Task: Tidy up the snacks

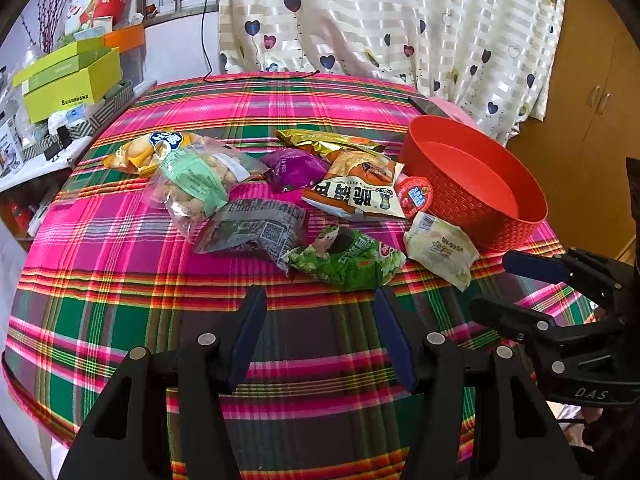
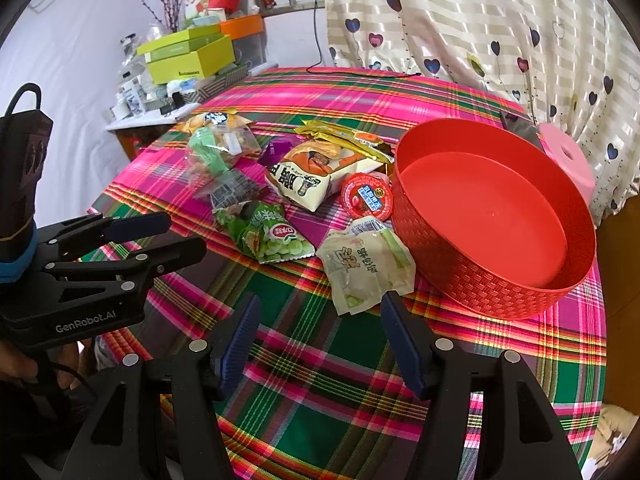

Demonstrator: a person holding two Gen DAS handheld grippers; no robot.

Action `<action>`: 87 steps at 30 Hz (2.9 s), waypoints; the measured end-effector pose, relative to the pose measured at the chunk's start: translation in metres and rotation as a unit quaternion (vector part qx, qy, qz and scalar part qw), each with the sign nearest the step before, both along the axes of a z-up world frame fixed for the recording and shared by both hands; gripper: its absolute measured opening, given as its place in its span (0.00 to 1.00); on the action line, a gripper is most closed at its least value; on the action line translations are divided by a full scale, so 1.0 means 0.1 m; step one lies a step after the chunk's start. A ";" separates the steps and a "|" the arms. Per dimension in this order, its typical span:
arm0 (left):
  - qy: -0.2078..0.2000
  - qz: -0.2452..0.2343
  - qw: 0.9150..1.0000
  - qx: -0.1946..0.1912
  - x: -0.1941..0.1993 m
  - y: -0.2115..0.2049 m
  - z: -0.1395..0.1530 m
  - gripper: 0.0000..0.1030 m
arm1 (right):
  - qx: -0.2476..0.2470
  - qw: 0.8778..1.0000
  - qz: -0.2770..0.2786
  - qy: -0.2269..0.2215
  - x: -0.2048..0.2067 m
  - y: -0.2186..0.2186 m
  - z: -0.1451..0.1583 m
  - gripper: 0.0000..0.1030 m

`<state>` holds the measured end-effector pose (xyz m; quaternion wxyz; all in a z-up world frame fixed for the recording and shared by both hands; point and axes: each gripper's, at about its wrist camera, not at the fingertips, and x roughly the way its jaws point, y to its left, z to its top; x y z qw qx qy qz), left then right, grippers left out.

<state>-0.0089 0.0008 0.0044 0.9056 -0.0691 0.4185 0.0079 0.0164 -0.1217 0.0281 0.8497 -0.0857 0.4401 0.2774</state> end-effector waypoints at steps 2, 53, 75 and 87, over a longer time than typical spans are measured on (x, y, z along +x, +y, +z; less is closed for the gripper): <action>0.000 0.000 1.000 -0.002 0.00 0.01 0.00 0.56 | 0.000 1.000 0.000 0.000 0.00 0.00 0.00 0.60; 0.006 0.017 1.000 -0.015 0.01 0.11 0.01 0.56 | 0.003 1.000 0.014 -0.001 0.02 0.12 0.06 0.61; -0.004 0.045 0.998 -0.040 0.05 0.48 -0.02 0.56 | 0.014 0.999 0.046 0.004 0.15 0.30 -0.02 0.61; -0.008 0.054 0.997 -0.059 0.04 0.68 -0.03 0.56 | -0.005 0.995 0.104 0.009 0.38 0.72 -0.16 0.61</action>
